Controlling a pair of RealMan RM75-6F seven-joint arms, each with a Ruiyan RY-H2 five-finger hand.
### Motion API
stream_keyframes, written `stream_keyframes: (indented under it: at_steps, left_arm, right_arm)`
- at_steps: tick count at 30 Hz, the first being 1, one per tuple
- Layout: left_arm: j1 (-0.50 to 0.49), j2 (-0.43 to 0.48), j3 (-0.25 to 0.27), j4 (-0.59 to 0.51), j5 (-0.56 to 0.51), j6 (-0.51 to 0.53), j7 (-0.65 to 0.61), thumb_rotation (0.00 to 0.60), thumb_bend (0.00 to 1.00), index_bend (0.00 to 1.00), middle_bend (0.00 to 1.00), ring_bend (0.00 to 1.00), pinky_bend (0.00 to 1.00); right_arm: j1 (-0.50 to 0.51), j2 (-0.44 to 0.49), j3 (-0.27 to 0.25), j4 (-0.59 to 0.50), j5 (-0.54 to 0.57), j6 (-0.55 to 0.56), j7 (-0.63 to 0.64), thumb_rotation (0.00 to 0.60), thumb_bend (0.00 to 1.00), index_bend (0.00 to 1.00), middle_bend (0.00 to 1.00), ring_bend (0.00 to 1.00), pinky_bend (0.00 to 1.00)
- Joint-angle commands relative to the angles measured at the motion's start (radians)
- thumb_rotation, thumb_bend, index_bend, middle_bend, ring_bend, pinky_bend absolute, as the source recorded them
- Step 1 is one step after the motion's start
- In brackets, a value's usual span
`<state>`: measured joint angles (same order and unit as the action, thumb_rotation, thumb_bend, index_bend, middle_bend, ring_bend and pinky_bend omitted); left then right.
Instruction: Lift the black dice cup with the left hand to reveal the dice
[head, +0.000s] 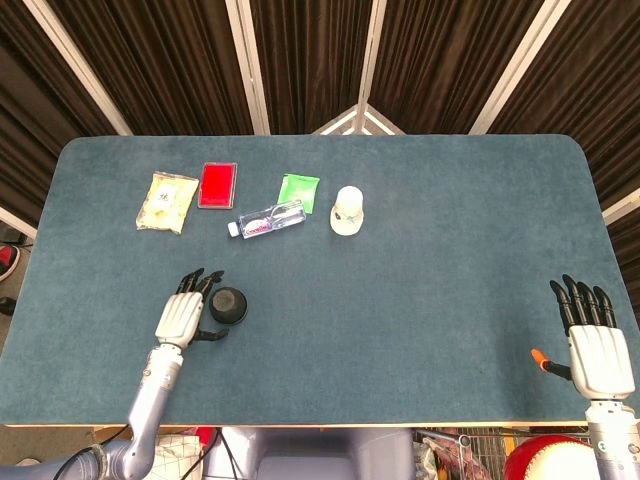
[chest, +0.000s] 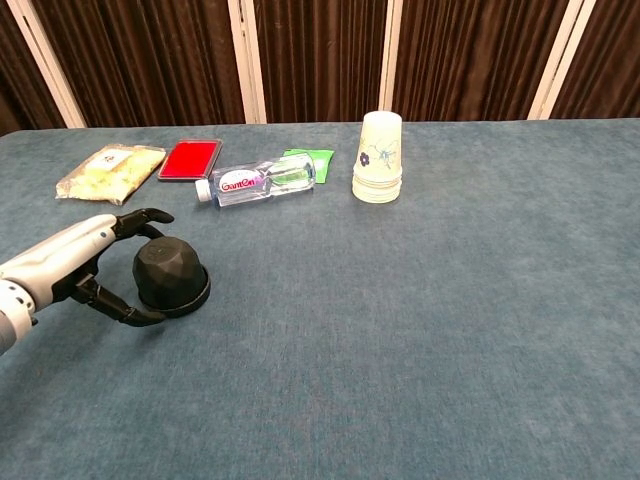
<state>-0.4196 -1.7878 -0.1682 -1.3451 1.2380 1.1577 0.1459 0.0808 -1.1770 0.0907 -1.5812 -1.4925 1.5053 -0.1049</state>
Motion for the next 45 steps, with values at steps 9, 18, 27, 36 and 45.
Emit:
stream_keyframes:
  at_steps: [9, 18, 27, 36, 45]
  left_arm:
    - [-0.015, -0.029, -0.009, 0.023, -0.031, -0.016, 0.024, 0.6, 0.23, 0.12, 0.2, 0.0, 0.0]
    - [-0.019, -0.046, -0.012, 0.038, -0.028, -0.008, 0.012, 0.6, 0.35, 0.14, 0.24, 0.0, 0.0]
    - [-0.021, -0.047, -0.014, 0.052, -0.039, -0.015, 0.009, 0.6, 0.35, 0.14, 0.18, 0.0, 0.0]
    - [-0.025, -0.041, -0.011, 0.05, -0.048, -0.032, 0.01, 0.6, 0.32, 0.14, 0.18, 0.0, 0.0]
    - [-0.025, -0.05, -0.015, 0.049, -0.053, -0.012, 0.033, 0.6, 0.38, 0.17, 0.33, 0.0, 0.0]
  right_arm:
    - [0.002, 0.003, -0.001, -0.004, 0.002, -0.006, -0.001, 0.6, 0.15, 0.04, 0.02, 0.03, 0.01]
    - [0.001, 0.0, -0.002, 0.001, 0.004, -0.005, 0.001, 0.6, 0.15, 0.04, 0.02, 0.03, 0.01]
    - [0.002, -0.005, -0.005, 0.007, 0.005, -0.008, 0.003, 0.6, 0.15, 0.04, 0.02, 0.03, 0.01]
    - [-0.002, -0.001, -0.01, -0.002, 0.011, -0.013, -0.004, 0.6, 0.15, 0.04, 0.02, 0.03, 0.01]
    - [0.001, 0.002, -0.006, -0.006, 0.01, -0.012, -0.003, 0.6, 0.15, 0.04, 0.02, 0.03, 0.01]
